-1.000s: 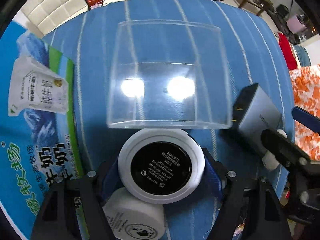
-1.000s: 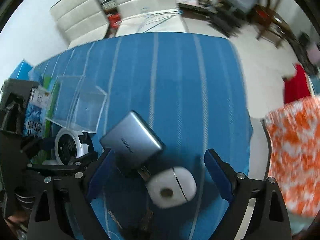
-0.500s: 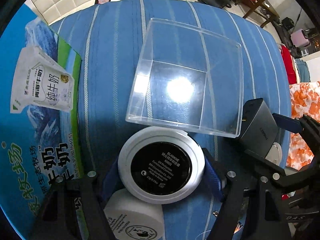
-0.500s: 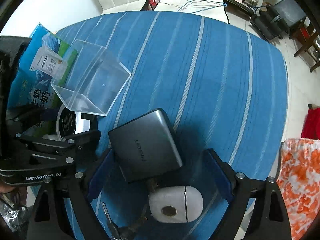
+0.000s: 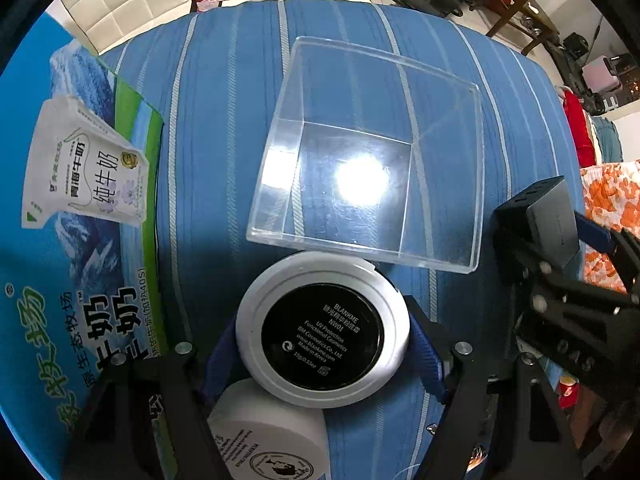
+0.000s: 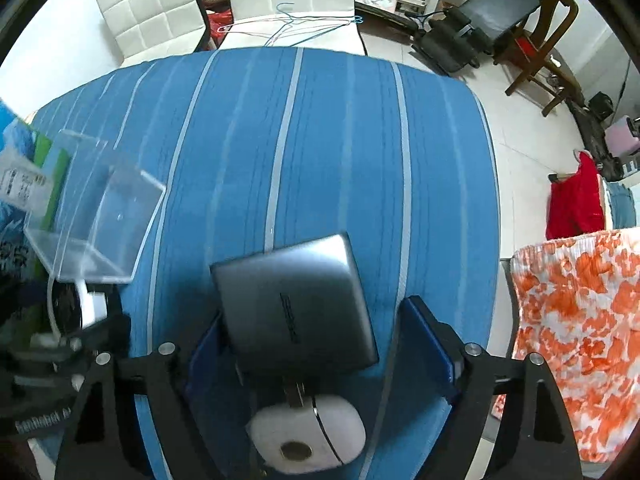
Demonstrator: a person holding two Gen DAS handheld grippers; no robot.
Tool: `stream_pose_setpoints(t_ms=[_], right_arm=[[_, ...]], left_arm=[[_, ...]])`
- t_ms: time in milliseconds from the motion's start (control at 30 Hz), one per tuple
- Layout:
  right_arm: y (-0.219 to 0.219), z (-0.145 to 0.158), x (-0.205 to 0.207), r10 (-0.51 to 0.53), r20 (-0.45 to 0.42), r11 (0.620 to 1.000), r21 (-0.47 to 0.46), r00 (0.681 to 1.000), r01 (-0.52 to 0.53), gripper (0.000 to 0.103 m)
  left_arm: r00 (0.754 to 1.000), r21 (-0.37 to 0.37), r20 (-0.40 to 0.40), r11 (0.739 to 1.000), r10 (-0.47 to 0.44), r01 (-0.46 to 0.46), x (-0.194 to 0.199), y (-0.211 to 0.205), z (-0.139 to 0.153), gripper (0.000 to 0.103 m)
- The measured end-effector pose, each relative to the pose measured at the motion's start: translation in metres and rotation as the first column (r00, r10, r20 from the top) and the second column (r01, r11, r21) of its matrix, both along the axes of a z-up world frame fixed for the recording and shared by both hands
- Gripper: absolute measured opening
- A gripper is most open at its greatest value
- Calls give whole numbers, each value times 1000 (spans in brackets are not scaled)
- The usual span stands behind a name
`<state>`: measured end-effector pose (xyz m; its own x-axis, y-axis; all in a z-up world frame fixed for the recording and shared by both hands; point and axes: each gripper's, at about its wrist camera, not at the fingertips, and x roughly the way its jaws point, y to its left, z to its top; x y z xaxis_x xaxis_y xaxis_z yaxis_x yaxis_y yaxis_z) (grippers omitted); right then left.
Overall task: Organize rigid objects
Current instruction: 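Grasp the black-lidded white jar with the left tool while the right tool grasps the grey power bank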
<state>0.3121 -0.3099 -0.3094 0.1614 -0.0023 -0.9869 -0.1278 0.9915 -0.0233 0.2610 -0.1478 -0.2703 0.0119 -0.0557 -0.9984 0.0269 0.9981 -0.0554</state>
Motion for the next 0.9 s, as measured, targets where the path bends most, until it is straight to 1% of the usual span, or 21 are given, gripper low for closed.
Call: stream_pose_setpoints(t_ms=[33,67,100,133,233,300,400,467,567,700,800,900], right_arm=[[-1,0,2,-15,5,1000,-1,1000,15,85],[-1,1,4,-29,10,1000,-2,1000,29,79],[-1,2,6,-43,20,999,-4,999,43,73],[-1,5,7,-55,20,998,-16,998,55,62],[-3,3,6,-96,-21,995,-13,995,96,62],[-5,3,1,-103,-39,995,-11,994,103,62],[-9,3,-21,-104,-76,995,-14,992,104,62],[-10,3,-34,-105,-87,994,-16,991,104,62],[-13,4,-44,-143,-54,990,-3,988,143,63],[-12,6,-49,-185,-26,983,-13,982,184,62],[-10,6,-46,-186,-27,982,-29,982,185,61],[-2,14,-45,-183,-12,983,-36,983,182,61]], left_arm=[[1000,1,2,1000,2,-2,0,-1,0,74],[1000,3,3,1000,3,-3,-1,-1,-1,74],[1000,4,4,1000,2,-2,-1,-2,-1,74],[1000,4,5,1000,3,-3,-1,-3,-1,74],[1000,9,11,1000,-4,4,-3,-5,-2,74],[1000,13,17,1000,-13,13,-4,-7,-3,74],[999,27,29,999,-43,42,-9,-15,-3,74],[997,30,35,998,-62,61,-13,-21,-3,74],[994,53,53,994,-94,92,-17,-28,-5,74],[994,52,57,994,-96,93,-18,-32,-7,73],[993,53,65,994,-100,97,-20,-31,-6,73],[990,64,89,993,-106,100,-23,-31,-1,73]])
